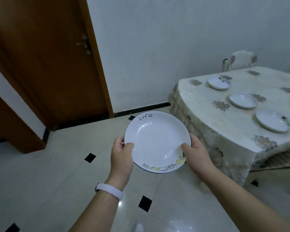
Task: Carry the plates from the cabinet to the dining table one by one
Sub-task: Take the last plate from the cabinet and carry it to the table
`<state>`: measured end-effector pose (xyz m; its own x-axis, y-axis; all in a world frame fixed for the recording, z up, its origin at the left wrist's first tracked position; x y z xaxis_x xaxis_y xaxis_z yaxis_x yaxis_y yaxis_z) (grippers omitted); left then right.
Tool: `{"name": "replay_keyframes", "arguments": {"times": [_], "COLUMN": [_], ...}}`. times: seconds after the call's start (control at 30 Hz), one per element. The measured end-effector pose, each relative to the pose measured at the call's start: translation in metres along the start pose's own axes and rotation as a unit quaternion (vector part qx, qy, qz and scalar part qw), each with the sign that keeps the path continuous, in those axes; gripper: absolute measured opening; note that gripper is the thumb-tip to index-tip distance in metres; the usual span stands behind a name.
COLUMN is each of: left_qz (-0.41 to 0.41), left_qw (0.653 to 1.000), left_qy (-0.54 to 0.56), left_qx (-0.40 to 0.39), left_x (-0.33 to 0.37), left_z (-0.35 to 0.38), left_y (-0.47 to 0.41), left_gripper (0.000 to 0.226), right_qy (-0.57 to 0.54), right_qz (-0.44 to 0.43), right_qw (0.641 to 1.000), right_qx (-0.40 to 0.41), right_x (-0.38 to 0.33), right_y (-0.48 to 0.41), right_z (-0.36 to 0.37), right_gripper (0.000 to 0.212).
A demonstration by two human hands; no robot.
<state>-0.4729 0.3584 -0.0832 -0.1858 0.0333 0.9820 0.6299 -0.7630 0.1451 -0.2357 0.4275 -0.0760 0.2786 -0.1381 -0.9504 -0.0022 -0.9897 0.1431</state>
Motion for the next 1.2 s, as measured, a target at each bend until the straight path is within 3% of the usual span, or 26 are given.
{"name": "replay_keyframes", "arguments": {"times": [0.23, 0.73, 1.03, 1.2], "left_qz": [-0.001, -0.019, -0.006, -0.013], "left_qw": [0.996, 0.971, 0.964, 0.957], "left_qy": [-0.015, -0.043, -0.089, -0.113], "left_qx": [-0.089, -0.235, -0.249, -0.267], "left_x": [0.025, 0.012, 0.004, -0.004], "left_z": [0.058, 0.211, 0.334, 0.416], "left_y": [-0.096, -0.167, -0.246, -0.286], "left_gripper": [0.017, 0.021, 0.016, 0.017], "right_qy": [-0.029, -0.067, -0.083, -0.096], "right_qz": [0.008, 0.057, 0.066, 0.062], "right_qw": [0.996, 0.968, 0.964, 0.964], "right_qx": [0.089, 0.234, 0.243, 0.241], "right_x": [-0.033, -0.006, 0.004, 0.001], "right_y": [-0.062, -0.147, -0.278, -0.354], "right_z": [0.003, -0.066, -0.104, -0.14], "right_gripper": [0.036, 0.03, 0.028, 0.044]}}
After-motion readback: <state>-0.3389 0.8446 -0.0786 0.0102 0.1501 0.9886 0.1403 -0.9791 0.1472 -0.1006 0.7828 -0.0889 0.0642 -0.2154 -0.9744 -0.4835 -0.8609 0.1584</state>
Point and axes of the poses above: each hand's wrist, its own y-axis away from the middle knuckle, its own z-axis out of the palm, x = y × z, the point moved 8 cm from there along -y, towards the middle knuckle, and after that the axes turned 5 degrees about x, right-handed, at the moved point
